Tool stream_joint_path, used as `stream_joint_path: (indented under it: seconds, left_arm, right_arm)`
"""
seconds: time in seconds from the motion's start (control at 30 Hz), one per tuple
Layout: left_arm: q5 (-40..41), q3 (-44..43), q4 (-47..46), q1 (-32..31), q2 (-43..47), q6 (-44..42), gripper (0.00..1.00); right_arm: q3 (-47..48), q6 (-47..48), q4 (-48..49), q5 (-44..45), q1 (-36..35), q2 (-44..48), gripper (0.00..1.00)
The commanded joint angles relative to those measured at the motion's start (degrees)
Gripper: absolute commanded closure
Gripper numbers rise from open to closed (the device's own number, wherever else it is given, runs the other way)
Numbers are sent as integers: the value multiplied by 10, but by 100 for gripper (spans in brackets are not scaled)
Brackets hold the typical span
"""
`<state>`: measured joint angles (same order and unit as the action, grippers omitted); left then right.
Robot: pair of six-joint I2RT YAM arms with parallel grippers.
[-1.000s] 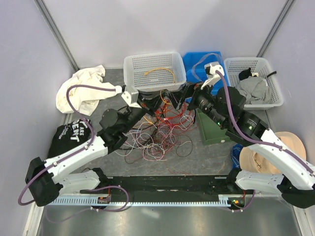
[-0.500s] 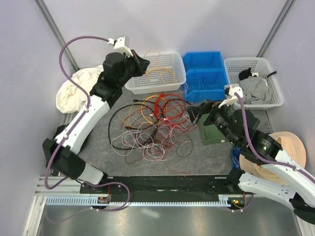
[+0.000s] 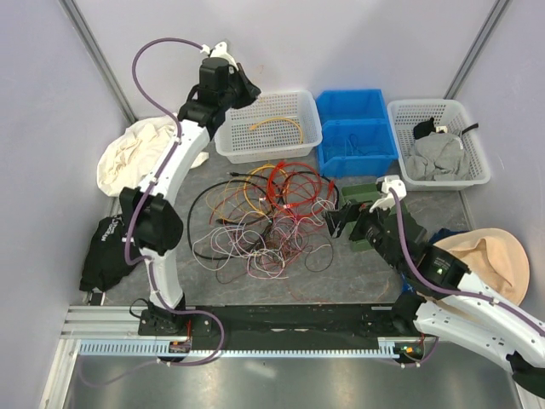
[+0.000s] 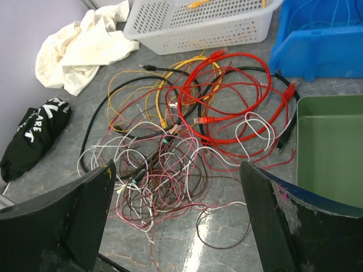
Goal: Untangle the cables
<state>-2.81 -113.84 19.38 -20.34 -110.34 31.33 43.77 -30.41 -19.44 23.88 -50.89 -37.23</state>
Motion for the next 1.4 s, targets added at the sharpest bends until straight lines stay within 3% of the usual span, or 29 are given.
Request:
stream_joint_path:
  seconds: [0.0,0.2,0.27,0.3,0.37,0.4,0.57,0.73,0.9,1.1,1.37]
  left_arm:
    - [-33,-94,15,28,-84,15,98]
    - [-47,-156,16,42,-164,15,98]
    - [-63,-167,18,43,-181,10,76]
    - [-63,-162,17,43,-181,10,58]
    - [-52,-150,17,41,-160,4,43]
    - [-38,-131,17,39,-148,0,1]
    - [43,-25,14,28,-21,-24,0]
    - [117,184,4,-8,125,4,0]
    - [240,389,-35,-114,255,11,0]
    - [263,524,-14,-146,290,102,0]
    - [351,604,29,-132,334,160,1]
  right_arm:
    - [-31,-12,49,3,-2,10,2]
    - [-40,4,56,17,-2,-15,2]
    - [-36,16,58,21,-2,-24,2]
    - [-34,18,59,24,-2,-27,2]
    - [-33,24,60,29,-2,-30,2]
    - [-34,26,62,30,-2,-31,2]
    - [-50,20,66,30,-2,-23,2]
    - [-76,3,74,20,-2,-6,2]
    - [-98,-2,70,14,-2,22,2]
    - [-104,-10,54,6,-2,46,2]
    - [-122,-26,25,11,-3,95,2]
